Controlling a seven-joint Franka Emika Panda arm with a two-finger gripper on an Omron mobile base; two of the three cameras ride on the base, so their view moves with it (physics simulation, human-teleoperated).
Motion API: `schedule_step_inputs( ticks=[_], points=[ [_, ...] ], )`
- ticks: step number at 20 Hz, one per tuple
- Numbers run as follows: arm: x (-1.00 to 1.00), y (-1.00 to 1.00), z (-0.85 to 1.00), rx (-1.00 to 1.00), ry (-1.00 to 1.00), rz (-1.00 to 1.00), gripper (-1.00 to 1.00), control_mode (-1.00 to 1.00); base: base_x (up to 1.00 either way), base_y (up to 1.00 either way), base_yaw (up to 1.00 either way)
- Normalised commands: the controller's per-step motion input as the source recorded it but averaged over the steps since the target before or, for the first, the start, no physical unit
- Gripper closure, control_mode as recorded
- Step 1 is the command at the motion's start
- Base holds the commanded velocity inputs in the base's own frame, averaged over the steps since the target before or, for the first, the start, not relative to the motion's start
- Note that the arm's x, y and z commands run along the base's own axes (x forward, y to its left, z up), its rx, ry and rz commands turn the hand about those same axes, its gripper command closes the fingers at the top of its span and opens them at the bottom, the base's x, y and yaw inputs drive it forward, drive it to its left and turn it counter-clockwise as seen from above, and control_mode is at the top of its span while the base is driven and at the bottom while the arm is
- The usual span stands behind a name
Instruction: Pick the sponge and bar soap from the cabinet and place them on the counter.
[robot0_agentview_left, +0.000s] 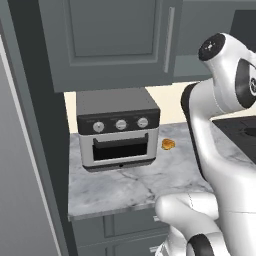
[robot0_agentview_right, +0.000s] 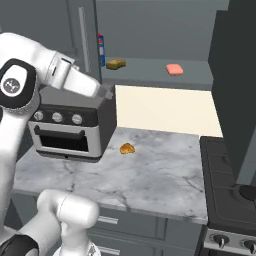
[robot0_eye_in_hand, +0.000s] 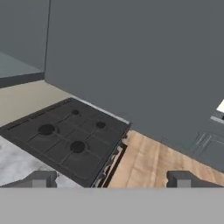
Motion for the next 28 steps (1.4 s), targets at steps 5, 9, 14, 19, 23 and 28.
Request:
schedule_step_inputs(
  ticks=[5, 9, 14, 19, 23, 28],
  points=[
    [0.00, 0.42, 0.00, 0.00, -0.03, 0.22, -1.00, -1.00, 0.00, 0.00, 0.00],
    [0.04, 0.44, 0.00, 0.00, -0.03, 0.24, -1.00, -1.00, 0.00, 0.00, 0.00],
    [0.12, 0.42, 0.00, 0.02, 0.00, 0.23, -1.00, -1.00, 0.00, 0.00, 0.00],
    [0.16, 0.40, 0.00, 0.02, 0.00, 0.23, -1.00, -1.00, 0.00, 0.00, 0.00],
    [0.22, 0.35, 0.01, 0.02, 0.00, 0.23, -1.00, -1.00, 0.00, 0.00, 0.00],
    [0.29, 0.26, 0.07, 0.03, -0.02, 0.21, -1.00, -1.00, 0.00, 0.00, 0.00]
  ],
)
